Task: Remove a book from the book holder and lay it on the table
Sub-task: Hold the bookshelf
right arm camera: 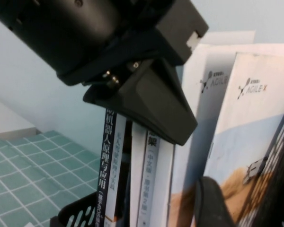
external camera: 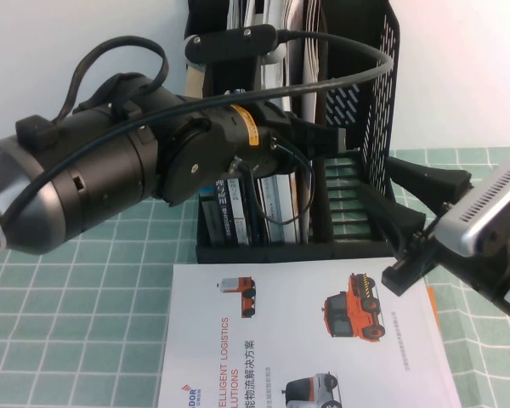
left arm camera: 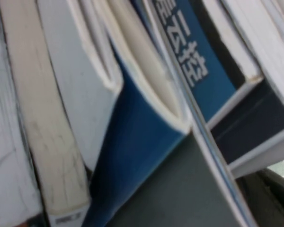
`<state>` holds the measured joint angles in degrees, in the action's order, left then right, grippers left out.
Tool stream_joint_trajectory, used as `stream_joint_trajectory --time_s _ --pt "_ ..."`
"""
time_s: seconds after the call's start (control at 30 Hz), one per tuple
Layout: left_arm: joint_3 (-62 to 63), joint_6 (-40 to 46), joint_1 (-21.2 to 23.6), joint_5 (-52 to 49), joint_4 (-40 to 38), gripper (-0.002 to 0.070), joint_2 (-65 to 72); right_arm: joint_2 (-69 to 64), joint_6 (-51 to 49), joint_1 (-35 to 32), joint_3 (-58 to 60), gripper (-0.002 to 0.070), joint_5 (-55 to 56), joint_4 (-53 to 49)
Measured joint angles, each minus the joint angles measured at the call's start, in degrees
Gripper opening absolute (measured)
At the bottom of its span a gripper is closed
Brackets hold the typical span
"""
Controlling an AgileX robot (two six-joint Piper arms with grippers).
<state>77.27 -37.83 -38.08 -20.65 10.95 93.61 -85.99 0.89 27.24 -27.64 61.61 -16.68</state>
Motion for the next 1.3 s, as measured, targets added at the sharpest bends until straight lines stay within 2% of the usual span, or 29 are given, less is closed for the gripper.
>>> stream_joint_trajectory --time_s 0.43,0.6,0.8,1.1,1.3 --pt "0.0 -0.1 0.0 -0.5 0.9 -0.0003 0.0 -11.7 -1.2 0.0 -10.6 0.0336 0.0 -1.5" --pt "0.0 0.5 -0.1 -0.8 -1.5 -0.0003 0.0 -14.3 -1.2 0.0 -11.7 0.0336 0.2 2.0" --pt "0.0 1.8 -2.5 2.6 -3.1 -0.0003 -0.1 -14.5 -0.3 0.1 -11.7 0.0336 0.3 6.7" --pt "0.1 1.8 -1.6 5.3 -3.2 -0.0003 -0.1 -14.9 -2.0 0.1 -12.2 0.0336 0.3 0.7" --pt "0.1 1.8 -1.6 6.6 -3.2 -0.0003 -0.1 -17.8 -2.4 0.1 -16.4 0.0336 0.3 0.5"
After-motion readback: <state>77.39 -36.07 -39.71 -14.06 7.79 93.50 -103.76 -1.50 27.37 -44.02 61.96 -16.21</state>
